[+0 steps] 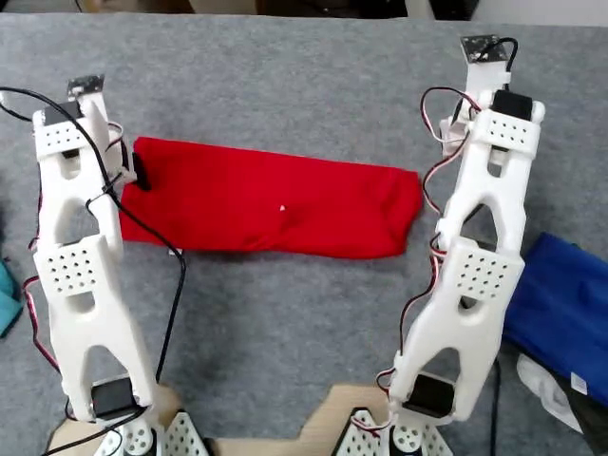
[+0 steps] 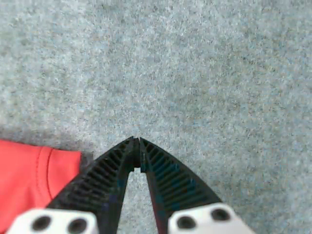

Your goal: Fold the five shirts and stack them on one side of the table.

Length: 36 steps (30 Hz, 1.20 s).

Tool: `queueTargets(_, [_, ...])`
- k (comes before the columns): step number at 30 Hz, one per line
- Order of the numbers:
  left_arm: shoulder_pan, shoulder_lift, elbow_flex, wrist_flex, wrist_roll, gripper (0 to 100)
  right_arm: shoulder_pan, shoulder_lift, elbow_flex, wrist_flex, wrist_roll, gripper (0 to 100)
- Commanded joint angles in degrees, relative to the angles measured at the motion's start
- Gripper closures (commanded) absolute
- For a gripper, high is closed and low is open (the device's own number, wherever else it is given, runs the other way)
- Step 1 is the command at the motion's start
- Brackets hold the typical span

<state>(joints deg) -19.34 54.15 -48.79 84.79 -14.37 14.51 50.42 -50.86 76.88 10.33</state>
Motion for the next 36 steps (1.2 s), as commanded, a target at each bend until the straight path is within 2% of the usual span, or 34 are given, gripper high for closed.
queueTargets(1, [-0.3, 1.4, -0.8, -2.7, 0.0, 78, 0.7, -0.2, -3.0, -0.8, 0.4, 99.1])
queueTargets(4, [0.2, 2.3, -2.5, -3.3, 2.0, 83, 0.7, -0.2, -3.0, -0.8, 0.4, 99.1])
queueTargets(9, [0.4, 2.4, -3.7, -3.2, 2.3, 98, 0.7, -0.3, -3.0, -0.9, 0.4, 99.1])
queueTargets(16, [-2.2, 1.9, -6.7, -2.4, 2.4, 98, 0.8, -0.3, -3.0, -0.9, 0.4, 99.1])
queueTargets(24, [-5.7, 2.0, -22.7, 8.4, 2.1, 98, 1.3, -0.3, -3.0, -1.0, 0.1, 99.1])
queueTargets(28, [-2.3, 2.0, -31.4, 16.2, 2.3, 98, 3.7, -0.3, -3.1, -1.8, -2.6, 98.9])
queueTargets(36, [9.0, -1.1, -28.1, 16.2, 5.6, 98, 9.6, -0.3, -3.1, -5.2, -4.5, 98.8])
